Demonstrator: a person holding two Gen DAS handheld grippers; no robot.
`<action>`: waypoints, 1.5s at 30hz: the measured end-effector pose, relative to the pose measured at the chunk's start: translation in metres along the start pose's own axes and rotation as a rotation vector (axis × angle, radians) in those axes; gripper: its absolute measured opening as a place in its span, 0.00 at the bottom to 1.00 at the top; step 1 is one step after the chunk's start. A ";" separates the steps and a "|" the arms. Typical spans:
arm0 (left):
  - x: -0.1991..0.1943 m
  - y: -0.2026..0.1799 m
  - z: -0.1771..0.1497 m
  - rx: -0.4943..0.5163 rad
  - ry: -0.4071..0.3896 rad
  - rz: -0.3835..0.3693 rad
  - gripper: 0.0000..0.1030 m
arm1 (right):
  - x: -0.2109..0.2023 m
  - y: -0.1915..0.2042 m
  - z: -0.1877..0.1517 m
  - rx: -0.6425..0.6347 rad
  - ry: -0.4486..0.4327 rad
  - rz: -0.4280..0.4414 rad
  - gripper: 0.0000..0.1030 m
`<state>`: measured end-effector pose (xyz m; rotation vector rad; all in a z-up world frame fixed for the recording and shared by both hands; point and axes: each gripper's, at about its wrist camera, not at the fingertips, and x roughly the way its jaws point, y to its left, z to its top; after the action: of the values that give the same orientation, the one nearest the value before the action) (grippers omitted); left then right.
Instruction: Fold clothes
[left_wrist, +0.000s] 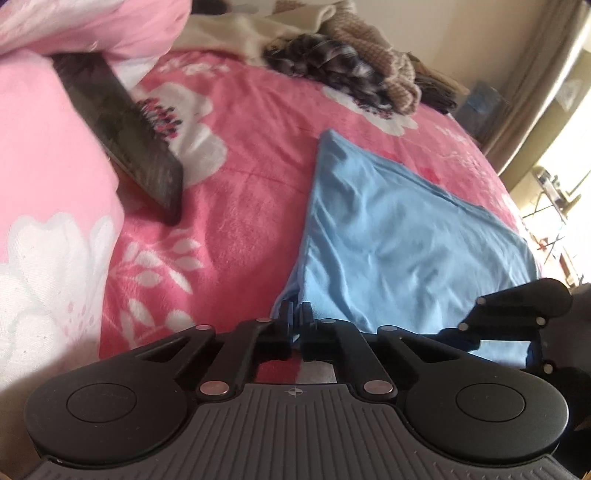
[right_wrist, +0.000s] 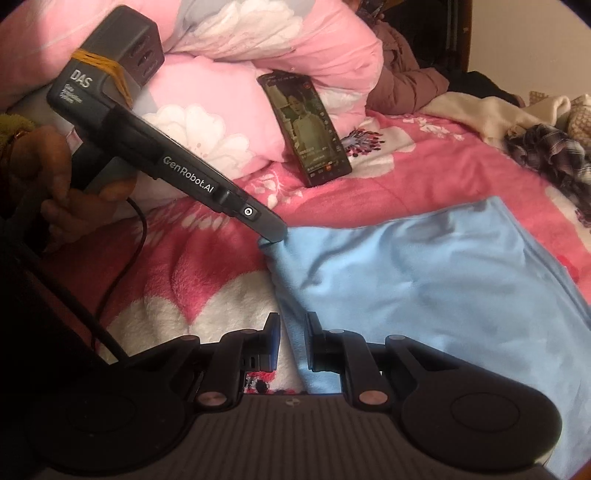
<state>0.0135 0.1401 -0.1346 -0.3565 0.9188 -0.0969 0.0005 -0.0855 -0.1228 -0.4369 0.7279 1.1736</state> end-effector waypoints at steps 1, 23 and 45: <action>0.001 0.003 0.002 -0.028 -0.001 0.011 0.00 | -0.001 0.000 0.000 0.003 -0.004 -0.001 0.14; 0.008 0.021 -0.015 -0.293 0.062 -0.059 0.54 | -0.009 0.001 -0.013 0.061 -0.014 0.023 0.15; 0.009 0.028 -0.003 -0.365 0.079 0.029 0.16 | -0.023 -0.008 -0.030 0.120 0.036 0.009 0.15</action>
<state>0.0153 0.1634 -0.1528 -0.6815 1.0206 0.0860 -0.0051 -0.1232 -0.1277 -0.3555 0.8274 1.1269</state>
